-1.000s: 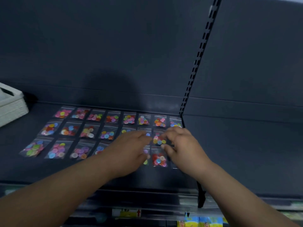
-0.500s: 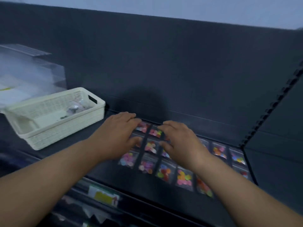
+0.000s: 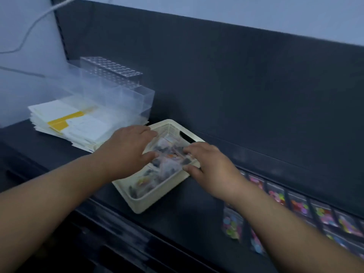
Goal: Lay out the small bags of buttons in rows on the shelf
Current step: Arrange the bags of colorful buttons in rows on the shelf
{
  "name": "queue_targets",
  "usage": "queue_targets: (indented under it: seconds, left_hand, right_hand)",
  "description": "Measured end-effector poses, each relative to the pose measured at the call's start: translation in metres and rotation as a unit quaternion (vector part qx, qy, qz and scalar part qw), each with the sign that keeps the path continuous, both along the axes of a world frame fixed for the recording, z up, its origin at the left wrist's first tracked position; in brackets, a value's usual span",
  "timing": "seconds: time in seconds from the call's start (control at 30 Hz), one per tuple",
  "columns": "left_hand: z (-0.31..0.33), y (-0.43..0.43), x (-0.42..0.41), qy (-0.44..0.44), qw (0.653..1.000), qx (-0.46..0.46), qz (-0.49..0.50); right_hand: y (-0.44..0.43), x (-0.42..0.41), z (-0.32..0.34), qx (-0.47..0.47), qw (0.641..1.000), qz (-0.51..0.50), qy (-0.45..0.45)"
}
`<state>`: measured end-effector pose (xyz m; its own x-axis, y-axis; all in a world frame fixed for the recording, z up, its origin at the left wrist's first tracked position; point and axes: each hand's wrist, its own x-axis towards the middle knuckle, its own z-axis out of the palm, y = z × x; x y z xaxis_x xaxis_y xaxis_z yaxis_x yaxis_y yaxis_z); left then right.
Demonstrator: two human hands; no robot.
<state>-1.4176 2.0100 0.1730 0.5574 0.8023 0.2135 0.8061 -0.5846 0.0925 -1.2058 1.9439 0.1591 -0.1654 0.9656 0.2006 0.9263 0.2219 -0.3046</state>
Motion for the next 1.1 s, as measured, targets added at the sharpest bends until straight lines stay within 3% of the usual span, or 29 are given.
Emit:
queue_targets:
  seconds: [0.2, 0.37, 0.47, 0.53, 0.63, 0.7, 0.83, 0.93, 1.0, 1.1]
  left_hand:
    - [-0.020, 0.038, -0.051, 0.011, 0.999, -0.052, 0.011]
    - [-0.036, 0.050, -0.061, -0.011, 0.996, -0.089, 0.000]
    - [-0.042, 0.054, -0.061, -0.028, 0.996, -0.085, -0.009]
    - [-0.044, 0.056, -0.062, -0.034, 0.996, -0.080, -0.009]
    - [-0.047, 0.057, -0.062, -0.030, 0.997, -0.070, -0.018]
    - [-0.048, 0.058, -0.062, -0.028, 0.997, -0.063, -0.021]
    - [-0.051, 0.060, -0.062, -0.043, 0.997, -0.061, -0.024]
    - [-0.047, 0.057, -0.059, -0.103, 0.992, -0.061, -0.029]
    - [-0.040, 0.054, -0.054, -0.193, 0.971, -0.136, -0.020]
    - [-0.030, 0.053, -0.048, -0.315, 0.896, -0.313, -0.020]
  right_hand:
    - [0.047, -0.056, -0.012, -0.069, 0.998, 0.014, 0.000]
    - [0.068, -0.074, -0.013, -0.156, 0.986, 0.002, -0.066]
    - [0.074, -0.082, -0.013, -0.242, 0.970, 0.021, -0.026]
    - [0.077, -0.088, -0.017, -0.281, 0.958, 0.035, -0.046]
    - [0.085, -0.096, -0.028, -0.301, 0.947, 0.059, -0.099]
    - [0.090, -0.097, -0.034, -0.303, 0.946, 0.069, -0.088]
    - [0.097, -0.089, -0.036, -0.270, 0.960, 0.031, 0.069]
    - [0.098, -0.084, -0.029, -0.259, 0.932, 0.013, 0.253]
    - [0.097, -0.083, -0.023, -0.253, 0.914, 0.009, 0.317]
    - [0.095, -0.083, -0.017, -0.246, 0.887, 0.012, 0.391]
